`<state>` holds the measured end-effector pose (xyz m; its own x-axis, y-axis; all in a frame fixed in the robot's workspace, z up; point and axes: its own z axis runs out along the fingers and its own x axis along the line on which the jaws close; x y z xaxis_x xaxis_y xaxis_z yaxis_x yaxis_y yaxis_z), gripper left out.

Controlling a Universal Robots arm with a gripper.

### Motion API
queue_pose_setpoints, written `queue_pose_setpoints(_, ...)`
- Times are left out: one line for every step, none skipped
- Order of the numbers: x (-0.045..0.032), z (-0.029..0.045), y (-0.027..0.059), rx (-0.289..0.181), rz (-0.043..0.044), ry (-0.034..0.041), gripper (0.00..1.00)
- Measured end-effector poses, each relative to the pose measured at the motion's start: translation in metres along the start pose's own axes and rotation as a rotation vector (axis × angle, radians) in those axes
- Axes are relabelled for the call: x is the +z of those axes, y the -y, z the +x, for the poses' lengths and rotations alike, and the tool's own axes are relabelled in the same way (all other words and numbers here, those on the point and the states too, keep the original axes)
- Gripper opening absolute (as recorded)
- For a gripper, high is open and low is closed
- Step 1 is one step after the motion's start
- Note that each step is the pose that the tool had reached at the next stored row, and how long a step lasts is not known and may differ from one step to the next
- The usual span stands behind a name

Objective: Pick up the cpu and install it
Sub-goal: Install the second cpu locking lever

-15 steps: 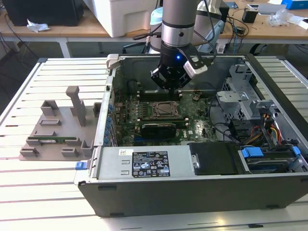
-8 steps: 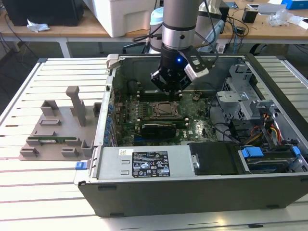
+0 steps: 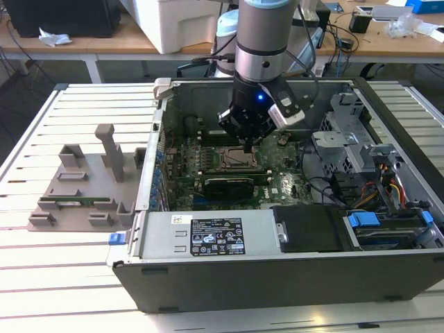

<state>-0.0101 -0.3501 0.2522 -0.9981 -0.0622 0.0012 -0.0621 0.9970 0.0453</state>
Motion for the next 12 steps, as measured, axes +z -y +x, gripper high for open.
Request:
queue_pose_setpoints(0.0,0.0001,0.0018,0.0,-0.0135,0.0008,0.11)
queue_pose_setpoints(0.0002,0.0001,0.0023,0.0,-0.021,0.0012,0.11)
queue_pose_setpoints(0.0003,0.0002,0.0025,0.0,-0.0238,0.0014,0.11)
queue_pose_setpoints(0.0006,0.0002,0.0033,0.0,-0.0254,0.0016,0.11)
queue_pose_setpoints(0.0012,0.0003,0.0049,0.0,-0.0255,0.0015,0.11)
queue_pose_setpoints(0.0018,0.0007,0.0078,0.0,-0.0255,0.0015,0.11)
queue_pose_setpoints(0.0022,0.001,0.0095,0.0,-0.0255,0.0015,0.11)
queue_pose_setpoints(0.0026,0.0014,0.0116,0.0,-0.0255,0.0015,0.11)
queue_pose_setpoints(0.003,0.0016,0.0134,0.0,-0.0254,0.0015,0.11)
queue_pose_setpoints(0.0034,0.0017,0.0147,0.0,-0.0254,0.0015,0.11)
queue_pose_setpoints(0.004,0.002,0.016,0.0,-0.0254,0.0015,0.11)
queue_pose_setpoints(0.0052,0.0024,0.0167,0.0,-0.0255,0.0016,0.11)
